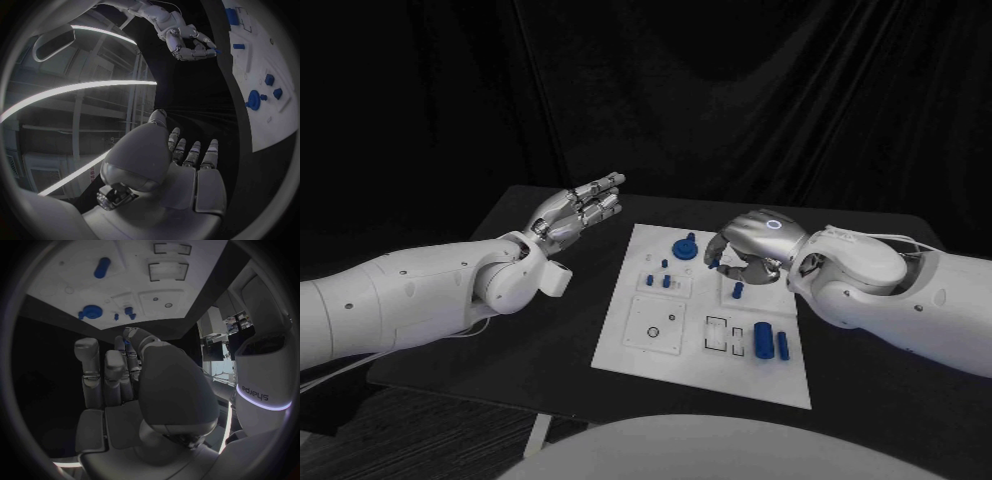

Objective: Assemble the parts on the task board

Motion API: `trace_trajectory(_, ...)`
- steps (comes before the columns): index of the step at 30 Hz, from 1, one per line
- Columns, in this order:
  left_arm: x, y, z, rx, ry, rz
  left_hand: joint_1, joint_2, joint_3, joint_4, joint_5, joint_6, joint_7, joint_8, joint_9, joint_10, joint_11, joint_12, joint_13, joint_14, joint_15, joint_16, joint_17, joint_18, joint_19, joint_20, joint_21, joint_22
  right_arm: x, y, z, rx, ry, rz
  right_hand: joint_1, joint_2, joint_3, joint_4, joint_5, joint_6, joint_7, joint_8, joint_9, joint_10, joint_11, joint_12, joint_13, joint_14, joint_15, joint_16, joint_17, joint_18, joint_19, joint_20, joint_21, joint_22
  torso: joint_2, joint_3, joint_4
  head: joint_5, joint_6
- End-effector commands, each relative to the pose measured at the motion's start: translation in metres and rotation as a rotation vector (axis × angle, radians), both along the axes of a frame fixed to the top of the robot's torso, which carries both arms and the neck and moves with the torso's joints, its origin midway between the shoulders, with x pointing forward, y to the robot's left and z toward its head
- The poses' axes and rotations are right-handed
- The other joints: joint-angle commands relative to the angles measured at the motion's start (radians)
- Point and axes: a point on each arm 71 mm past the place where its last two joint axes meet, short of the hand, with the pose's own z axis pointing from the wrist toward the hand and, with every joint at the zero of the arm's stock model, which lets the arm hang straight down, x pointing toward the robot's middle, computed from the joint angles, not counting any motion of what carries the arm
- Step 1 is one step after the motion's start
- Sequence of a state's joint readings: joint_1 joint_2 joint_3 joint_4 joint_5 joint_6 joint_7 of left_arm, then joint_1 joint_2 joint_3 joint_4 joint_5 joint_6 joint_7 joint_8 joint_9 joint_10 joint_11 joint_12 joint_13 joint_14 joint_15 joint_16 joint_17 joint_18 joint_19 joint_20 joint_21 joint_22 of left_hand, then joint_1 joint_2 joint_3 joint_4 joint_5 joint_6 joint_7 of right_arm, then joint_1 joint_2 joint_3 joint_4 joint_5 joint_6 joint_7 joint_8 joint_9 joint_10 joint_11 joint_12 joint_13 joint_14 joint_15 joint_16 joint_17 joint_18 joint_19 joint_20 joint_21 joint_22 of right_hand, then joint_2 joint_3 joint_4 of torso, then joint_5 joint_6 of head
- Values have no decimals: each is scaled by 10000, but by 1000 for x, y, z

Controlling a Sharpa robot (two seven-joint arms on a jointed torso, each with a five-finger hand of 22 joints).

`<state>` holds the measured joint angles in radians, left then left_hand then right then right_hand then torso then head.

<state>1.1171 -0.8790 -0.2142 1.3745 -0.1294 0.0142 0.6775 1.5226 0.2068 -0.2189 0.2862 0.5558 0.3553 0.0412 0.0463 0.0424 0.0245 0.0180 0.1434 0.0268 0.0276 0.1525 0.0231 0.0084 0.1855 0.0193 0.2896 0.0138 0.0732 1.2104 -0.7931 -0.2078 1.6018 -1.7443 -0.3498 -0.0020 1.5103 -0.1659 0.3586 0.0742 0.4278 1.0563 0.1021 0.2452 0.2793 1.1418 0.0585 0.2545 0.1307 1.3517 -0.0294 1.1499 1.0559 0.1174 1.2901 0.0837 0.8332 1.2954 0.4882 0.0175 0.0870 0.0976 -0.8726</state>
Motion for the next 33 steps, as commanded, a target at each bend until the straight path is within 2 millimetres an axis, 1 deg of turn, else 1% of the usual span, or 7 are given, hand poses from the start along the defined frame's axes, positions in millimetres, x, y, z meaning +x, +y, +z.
trace_trajectory(1, -1, -1, 2, -333, -205, -66, 165, -78, 119, -221, 186, -56, -40, -34, -27, -60, 117, 243, -12, 68, 102, 87, 47, -99, 109, 41, 61, 161, -5, 9, -4, 172, 42, -127, -121, 238, 233, -75, -84, 432, 48, 376, 479, 700, -154, 64, 216, 87, 12, -28, -43, 140, 61, -54, 224, 1035, 4, 14, -1, 61, 0)
trace_trajectory(4, -2, -1, 1, -321, -126, -101, 170, -83, 121, -226, 187, -56, -40, -34, -26, -58, 119, 246, -11, 64, 102, 83, 45, -100, 107, 39, 59, 152, -10, 20, -11, 89, 320, 25, -110, 238, 238, -83, -88, 428, 48, 367, 479, 708, -155, 63, 219, 92, 10, -25, -41, 141, 59, -56, 215, 1033, 10, 17, 0, 120, 0)
trace_trajectory(8, -3, -2, 1, -318, -60, -136, 170, -83, 121, -226, 187, -56, -40, -34, -26, -58, 119, 246, -11, 64, 102, 83, 45, -100, 107, 39, 59, 152, -14, 33, -22, -171, 727, 172, -90, 238, 247, -100, -102, 425, 49, 352, 479, 718, -156, 60, 222, 84, 8, -52, -75, 151, 40, -61, 158, 1019, -2, 6, -6, 198, 0)
trace_trajectory(14, -4, -2, 0, -312, 18, -184, 178, -92, 122, -233, 188, -40, -42, -31, -24, -54, 121, 254, -10, 71, 101, 90, 47, -102, 109, 37, 60, 157, -18, 50, -36, -583, 1226, 328, -75, 241, 253, -113, -120, 425, 50, 341, 479, 728, -158, 59, 226, 76, 6, -74, -101, 158, 27, -64, 121, 1011, -20, 14, -1, 253, 0)
trace_trajectory(19, -4, -3, -1, -333, 59, -235, 190, -90, 130, -241, 195, -31, -40, -28, -22, -51, 126, 256, -10, 76, 105, 95, 49, -104, 108, 36, 58, 151, -19, 58, -44, -902, 1510, 330, -63, 247, 261, -127, -151, 412, 56, 315, 475, 738, -155, 55, 231, 64, 6, -104, -135, 166, 6, -68, 65, 997, -30, 15, 20, 244, 0)
trace_trajectory(25, -5, -5, -2, -359, 109, -291, 203, -85, 140, -249, 199, -29, -32, -26, -22, -48, 127, 261, -10, 80, 109, 98, 50, -105, 112, 36, 60, 159, -18, 65, -54, -1287, 1791, 229, -70, 251, 257, -136, -210, 391, 68, 270, 467, 754, -151, 55, 246, 39, 10, -157, -194, 179, -30, -70, -23, 975, -22, 1, 9, 258, 0)
trace_trajectory(33, -6, -6, -3, -372, 139, -323, 227, -74, 161, -263, 210, -13, -10, -22, -19, -46, 122, 261, -10, 85, 118, 104, 51, -107, 117, 36, 62, 164, -18, 70, -62, -1539, 1990, 128, -66, 255, 259, -145, -236, 384, 70, 249, 463, 746, -148, 46, 250, 18, 12, -195, -237, 198, -76, -70, -136, 948, 3, 11, 3, 304, 0)
